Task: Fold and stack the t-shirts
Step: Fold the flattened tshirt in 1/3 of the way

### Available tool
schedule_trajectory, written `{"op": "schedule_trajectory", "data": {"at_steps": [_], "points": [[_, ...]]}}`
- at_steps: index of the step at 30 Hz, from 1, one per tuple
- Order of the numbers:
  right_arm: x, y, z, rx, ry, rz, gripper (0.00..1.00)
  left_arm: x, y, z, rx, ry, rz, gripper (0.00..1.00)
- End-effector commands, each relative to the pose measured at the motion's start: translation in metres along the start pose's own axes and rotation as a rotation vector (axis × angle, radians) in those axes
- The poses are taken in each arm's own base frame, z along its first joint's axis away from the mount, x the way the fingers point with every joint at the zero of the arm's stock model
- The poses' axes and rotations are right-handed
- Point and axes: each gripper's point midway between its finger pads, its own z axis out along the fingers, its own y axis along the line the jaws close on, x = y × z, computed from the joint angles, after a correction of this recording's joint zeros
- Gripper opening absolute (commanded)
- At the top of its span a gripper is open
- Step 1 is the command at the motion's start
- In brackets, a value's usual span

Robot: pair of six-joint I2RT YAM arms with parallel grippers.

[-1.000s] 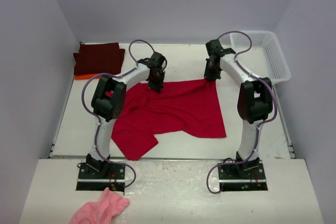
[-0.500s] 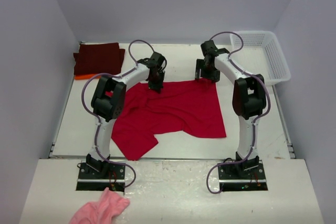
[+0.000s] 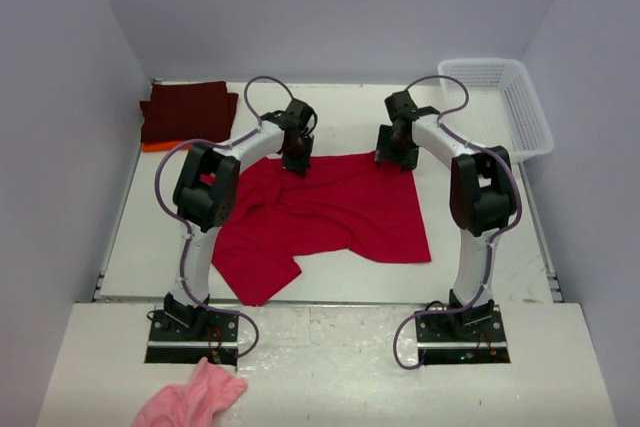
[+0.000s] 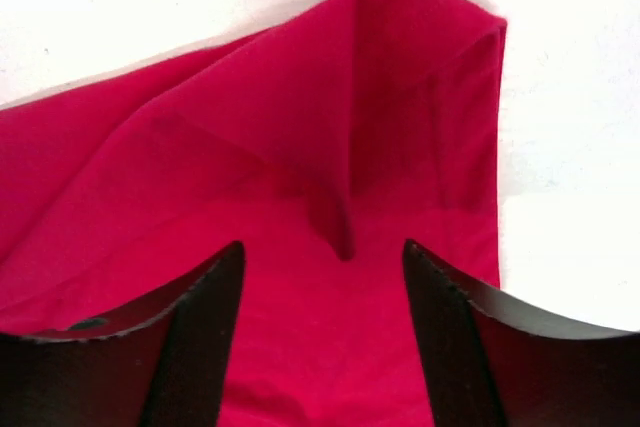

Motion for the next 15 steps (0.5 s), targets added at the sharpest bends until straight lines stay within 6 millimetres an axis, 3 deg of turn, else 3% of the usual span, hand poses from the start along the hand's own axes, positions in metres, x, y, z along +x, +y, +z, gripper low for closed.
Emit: {"op": "schedule_trajectory", "data": {"at_steps": [1,8,15], "points": [[-0.018,0.01,-0.015,-0.034,-0.077,0.029,0.63,0.012,0.004,0.004,-0.003,0.03,0.028,0.0],[-0.029,0.011,-0.007,-0.008,-0.074,0.013,0.45,0.008,0.003,-0.002,0.002,0.015,0.031,0.0],[-0.034,0.008,-0.006,0.026,-0.075,0.025,0.39,0.007,0.002,-0.003,0.004,0.014,0.034,0.0]]}}
